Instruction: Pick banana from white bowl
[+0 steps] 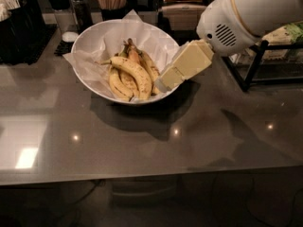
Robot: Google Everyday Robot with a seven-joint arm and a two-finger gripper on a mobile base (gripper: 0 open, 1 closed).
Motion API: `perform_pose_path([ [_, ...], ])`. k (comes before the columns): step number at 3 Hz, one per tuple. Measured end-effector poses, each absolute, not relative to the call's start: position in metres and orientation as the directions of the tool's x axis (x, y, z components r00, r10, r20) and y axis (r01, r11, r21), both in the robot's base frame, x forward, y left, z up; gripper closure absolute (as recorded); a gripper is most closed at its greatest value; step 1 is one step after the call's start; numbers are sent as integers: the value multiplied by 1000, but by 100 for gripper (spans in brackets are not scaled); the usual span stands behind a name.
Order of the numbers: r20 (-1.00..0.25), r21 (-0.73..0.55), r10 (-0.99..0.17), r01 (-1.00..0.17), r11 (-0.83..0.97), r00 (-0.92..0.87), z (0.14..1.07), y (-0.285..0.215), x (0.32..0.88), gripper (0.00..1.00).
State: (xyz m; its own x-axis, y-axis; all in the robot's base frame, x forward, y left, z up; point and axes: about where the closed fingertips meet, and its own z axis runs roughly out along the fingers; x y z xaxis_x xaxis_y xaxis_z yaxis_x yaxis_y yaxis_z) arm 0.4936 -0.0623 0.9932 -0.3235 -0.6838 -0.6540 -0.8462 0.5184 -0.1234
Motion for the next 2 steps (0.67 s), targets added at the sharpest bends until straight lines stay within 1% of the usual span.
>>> perform_pose_path([
  [1, -667, -86, -645, -821, 564, -373, 986, -65, 495, 0],
  [2, -689, -32, -615, -833, 553, -382, 978, -45, 504, 0],
])
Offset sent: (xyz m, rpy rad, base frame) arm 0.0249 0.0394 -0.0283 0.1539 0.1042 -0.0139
